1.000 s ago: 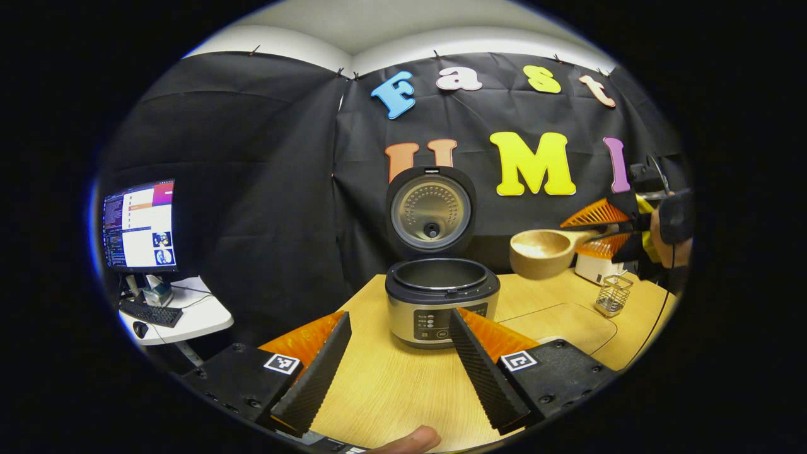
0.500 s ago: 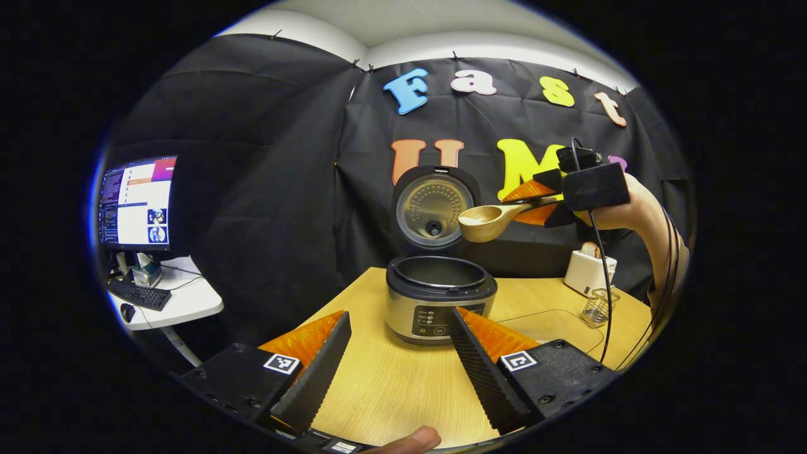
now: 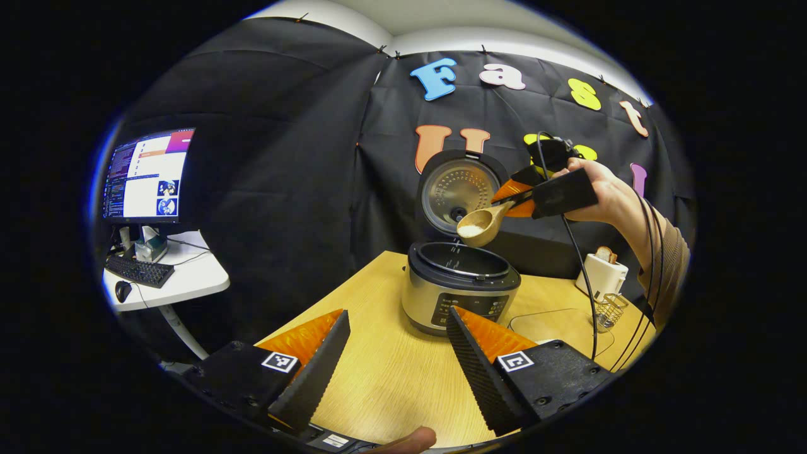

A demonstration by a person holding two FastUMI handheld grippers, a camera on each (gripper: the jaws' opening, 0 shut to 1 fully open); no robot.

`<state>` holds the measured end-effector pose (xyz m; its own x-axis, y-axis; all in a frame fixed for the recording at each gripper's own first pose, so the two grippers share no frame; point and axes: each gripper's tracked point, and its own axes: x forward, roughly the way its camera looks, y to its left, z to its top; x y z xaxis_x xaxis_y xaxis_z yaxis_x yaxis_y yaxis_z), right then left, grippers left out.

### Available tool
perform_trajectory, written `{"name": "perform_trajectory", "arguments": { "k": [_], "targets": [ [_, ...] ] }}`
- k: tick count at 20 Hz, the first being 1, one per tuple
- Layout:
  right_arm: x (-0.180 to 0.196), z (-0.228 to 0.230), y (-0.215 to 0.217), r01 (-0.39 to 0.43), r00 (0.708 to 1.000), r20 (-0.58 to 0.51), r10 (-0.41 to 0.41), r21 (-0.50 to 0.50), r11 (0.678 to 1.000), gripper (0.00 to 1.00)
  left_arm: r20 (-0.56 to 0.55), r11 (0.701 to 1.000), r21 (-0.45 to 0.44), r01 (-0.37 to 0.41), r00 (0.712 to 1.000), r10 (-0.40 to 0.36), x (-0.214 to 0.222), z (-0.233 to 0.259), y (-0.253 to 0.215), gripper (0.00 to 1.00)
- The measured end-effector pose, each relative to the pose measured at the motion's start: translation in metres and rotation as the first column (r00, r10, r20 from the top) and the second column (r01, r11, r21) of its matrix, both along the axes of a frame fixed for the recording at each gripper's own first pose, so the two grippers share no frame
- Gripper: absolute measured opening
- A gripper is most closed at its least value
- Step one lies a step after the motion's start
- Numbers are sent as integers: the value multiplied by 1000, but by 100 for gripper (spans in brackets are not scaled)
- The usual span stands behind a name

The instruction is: Close the left gripper, press the button to open the rice cooker; take a wooden spoon from the chopstick holder with the right hand, scoop a spoonful of rice and pour it into the rice cooker, then put the wooden spoon back into the chopstick holder.

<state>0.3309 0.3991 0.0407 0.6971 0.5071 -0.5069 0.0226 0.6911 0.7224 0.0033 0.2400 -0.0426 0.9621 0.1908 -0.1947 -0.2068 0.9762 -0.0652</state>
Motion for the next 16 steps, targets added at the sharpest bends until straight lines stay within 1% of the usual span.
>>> {"name": "perform_trajectory", "arguments": {
  "k": [1,2,4,6,9,11,12,14,16],
  "targets": [
    [6,-4,-1,-6,999,34,8,-65,998,15,4,1000,22,-18,1000,18,0,2,5,100],
    [9,-6,1,-17,999,46,21,-96,995,15,1,999,26,-26,1000,26,0,0,7,99],
    [12,-8,2,-38,996,70,50,-159,986,15,-6,1000,23,-5,1000,6,3,-2,0,99],
    [13,-10,0,-55,991,103,83,-249,967,14,-4,999,33,2,1000,-2,4,0,-4,99],
    [19,-11,-5,-43,980,167,112,-369,928,15,-5,998,52,27,1000,-27,7,2,-13,99],
    [18,-8,-5,-41,966,212,145,-430,902,15,6,997,74,20,1000,-20,8,6,-14,99],
    [19,-6,-4,-39,958,235,164,-461,887,15,4,997,74,29,1000,-29,9,5,-18,99],
    [19,0,-5,-22,939,279,200,-531,847,15,-7,997,70,42,999,-42,12,2,-24,99],
    [16,6,-1,-6,909,330,254,-600,800,15,-12,996,82,45,999,-44,12,1,-26,99]
  ]
}}
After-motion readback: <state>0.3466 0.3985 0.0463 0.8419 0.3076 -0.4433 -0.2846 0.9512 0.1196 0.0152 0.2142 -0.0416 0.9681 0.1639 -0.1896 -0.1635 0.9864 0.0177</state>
